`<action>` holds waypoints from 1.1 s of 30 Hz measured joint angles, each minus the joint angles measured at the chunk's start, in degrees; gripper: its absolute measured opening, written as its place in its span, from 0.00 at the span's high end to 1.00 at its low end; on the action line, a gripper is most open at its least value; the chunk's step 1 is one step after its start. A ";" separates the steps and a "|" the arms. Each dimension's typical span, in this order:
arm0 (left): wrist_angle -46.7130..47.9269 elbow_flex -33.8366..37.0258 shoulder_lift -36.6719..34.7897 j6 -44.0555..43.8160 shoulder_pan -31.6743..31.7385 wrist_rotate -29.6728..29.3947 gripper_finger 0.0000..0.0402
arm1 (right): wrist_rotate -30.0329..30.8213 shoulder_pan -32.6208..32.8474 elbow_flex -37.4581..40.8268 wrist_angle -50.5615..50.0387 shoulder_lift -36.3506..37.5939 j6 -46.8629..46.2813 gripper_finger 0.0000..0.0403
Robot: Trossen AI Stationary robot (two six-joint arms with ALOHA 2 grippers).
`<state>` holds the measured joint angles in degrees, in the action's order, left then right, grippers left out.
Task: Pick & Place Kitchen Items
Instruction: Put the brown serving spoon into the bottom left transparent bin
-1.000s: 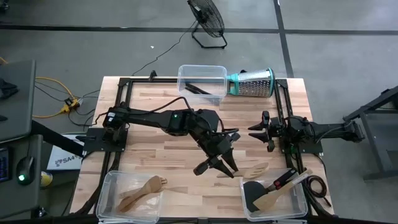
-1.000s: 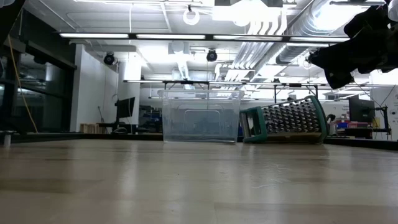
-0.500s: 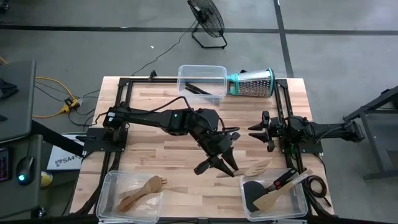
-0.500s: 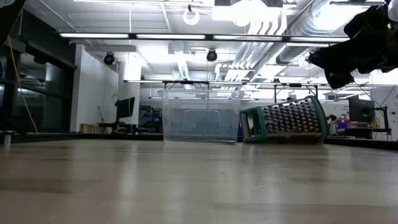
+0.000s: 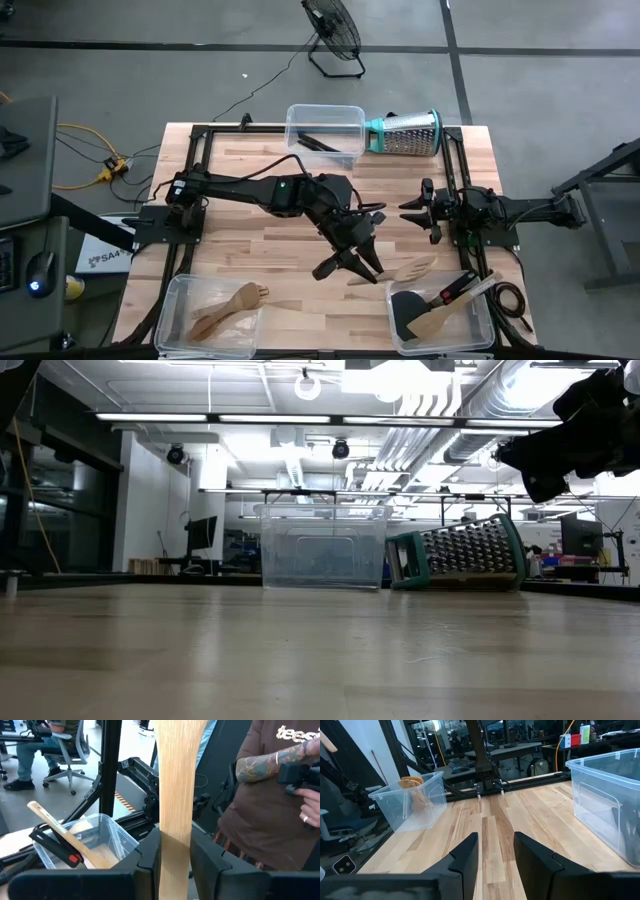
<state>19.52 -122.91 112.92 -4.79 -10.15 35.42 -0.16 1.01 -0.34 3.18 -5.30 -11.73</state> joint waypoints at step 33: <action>43.50 -0.04 -9.57 -22.82 -16.43 -49.25 0.82 | 0.00 -0.02 -0.01 0.01 -0.02 -0.01 0.71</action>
<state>63.02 -122.96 103.35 -27.62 -26.58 -13.83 -0.16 0.99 -0.35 3.19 -5.32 -11.74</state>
